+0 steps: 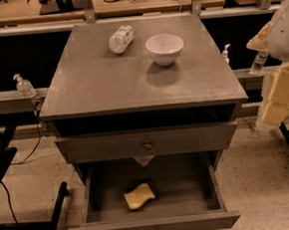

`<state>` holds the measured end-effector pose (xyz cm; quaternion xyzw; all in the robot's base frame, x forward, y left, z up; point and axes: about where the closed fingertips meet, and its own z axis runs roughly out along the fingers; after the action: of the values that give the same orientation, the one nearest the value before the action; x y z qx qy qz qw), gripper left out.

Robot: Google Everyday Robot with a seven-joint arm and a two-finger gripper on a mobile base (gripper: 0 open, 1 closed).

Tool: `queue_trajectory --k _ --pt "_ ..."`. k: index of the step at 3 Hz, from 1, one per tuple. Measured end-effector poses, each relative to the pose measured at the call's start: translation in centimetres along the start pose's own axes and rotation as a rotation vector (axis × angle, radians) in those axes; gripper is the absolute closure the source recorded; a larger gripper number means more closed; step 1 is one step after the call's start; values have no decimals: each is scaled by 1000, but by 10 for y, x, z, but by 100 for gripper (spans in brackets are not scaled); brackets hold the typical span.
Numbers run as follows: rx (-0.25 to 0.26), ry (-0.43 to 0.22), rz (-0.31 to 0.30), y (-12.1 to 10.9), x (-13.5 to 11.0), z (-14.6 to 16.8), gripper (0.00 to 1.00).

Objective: Pick sponge from middle drawer and place on counter

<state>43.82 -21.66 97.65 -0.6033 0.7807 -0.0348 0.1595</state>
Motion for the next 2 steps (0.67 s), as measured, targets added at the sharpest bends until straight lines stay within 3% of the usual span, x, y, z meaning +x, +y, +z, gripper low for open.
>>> queue_trajectory --k 1,2 --pt "0 0 0 0 0 0 0" --pt "-18 -38 -66 2 -19 19 0"
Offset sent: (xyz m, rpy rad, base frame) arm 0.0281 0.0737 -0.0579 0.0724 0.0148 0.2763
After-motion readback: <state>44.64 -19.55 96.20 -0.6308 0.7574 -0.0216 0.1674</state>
